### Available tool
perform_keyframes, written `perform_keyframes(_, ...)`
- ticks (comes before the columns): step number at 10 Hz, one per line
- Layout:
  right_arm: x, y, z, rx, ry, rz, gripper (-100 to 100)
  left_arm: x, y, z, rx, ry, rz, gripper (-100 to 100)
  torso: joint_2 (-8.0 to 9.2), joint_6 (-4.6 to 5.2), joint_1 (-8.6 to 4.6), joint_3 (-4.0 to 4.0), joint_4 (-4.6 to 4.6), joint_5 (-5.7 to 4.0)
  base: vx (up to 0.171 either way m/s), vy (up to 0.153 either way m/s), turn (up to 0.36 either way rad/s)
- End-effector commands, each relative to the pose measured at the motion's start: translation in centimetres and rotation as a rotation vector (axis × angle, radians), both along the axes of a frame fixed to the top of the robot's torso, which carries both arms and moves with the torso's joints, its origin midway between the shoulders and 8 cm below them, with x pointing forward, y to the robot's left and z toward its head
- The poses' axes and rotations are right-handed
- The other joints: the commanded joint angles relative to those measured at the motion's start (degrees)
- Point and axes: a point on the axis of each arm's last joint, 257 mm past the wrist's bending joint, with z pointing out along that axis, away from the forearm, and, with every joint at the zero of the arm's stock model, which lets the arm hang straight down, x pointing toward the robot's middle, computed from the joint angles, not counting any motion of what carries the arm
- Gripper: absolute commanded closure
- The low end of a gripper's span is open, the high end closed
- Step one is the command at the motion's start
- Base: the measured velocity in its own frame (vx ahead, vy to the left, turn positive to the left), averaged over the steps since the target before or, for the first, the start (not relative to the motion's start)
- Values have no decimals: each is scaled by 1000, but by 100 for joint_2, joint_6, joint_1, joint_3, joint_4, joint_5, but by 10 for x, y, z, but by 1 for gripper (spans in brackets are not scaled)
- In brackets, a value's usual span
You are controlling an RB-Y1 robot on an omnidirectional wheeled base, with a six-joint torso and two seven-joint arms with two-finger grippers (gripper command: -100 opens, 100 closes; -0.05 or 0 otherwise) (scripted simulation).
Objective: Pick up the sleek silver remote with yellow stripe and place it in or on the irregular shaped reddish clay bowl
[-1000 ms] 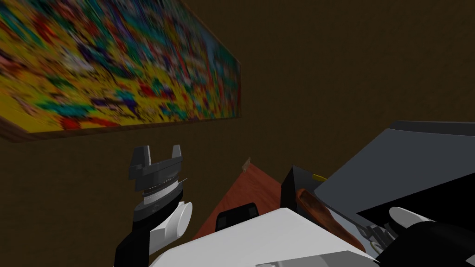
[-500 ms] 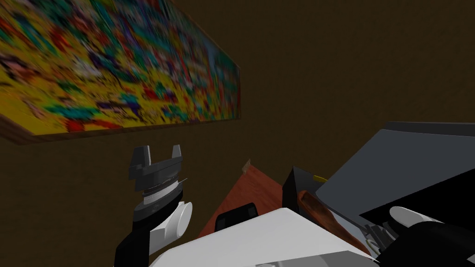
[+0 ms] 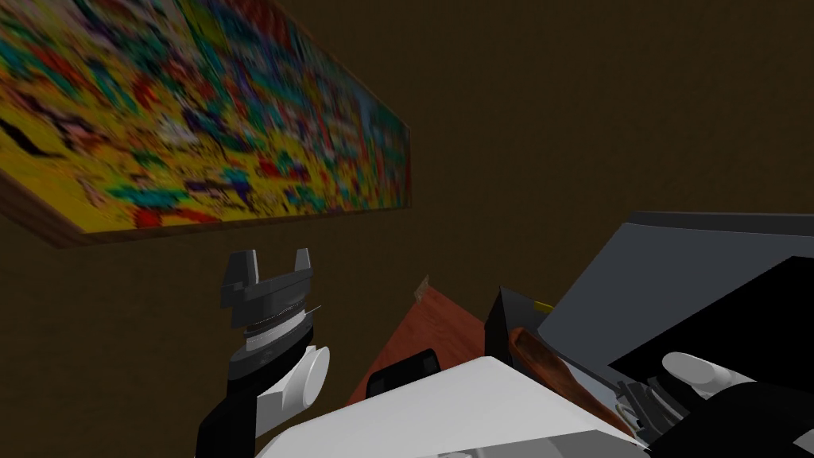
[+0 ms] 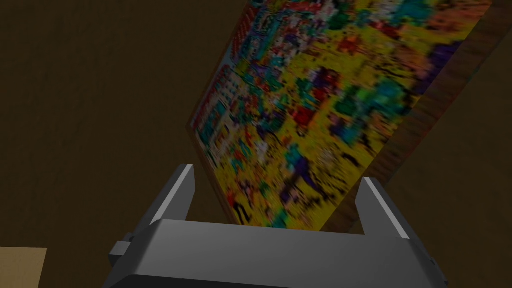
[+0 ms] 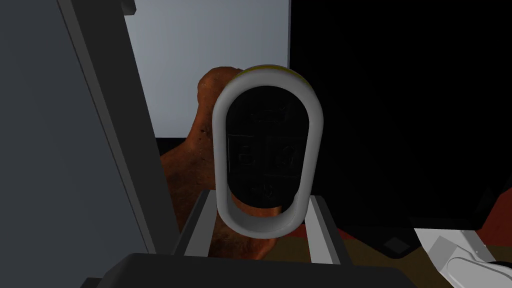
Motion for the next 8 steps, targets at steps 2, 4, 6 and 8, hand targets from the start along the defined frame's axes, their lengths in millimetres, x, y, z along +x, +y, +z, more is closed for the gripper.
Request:
perform_keyframes(2,0,0,0,2,0,-2,-100,0,0,0,0,0,0,0,-10,-6,-3,-7,-3,-1,9,0,2)
perform_keyframes(4,-3,5,-3,15,5,-1,-100,0,0,0,0,0,0,0,-15,-20,-47,-8,0,-1,-3,16,-14)
perform_keyframes(6,-3,5,-3,14,5,-1,-100,0,0,0,0,0,0,0,-19,-20,-67,-10,-1,-8,0,0,0)
perform_keyframes(8,8,-3,10,9,-12,-1,-100,0,0,0,0,0,0,0,-20,-20,-70,-11,-1,-9,-25,18,-51)
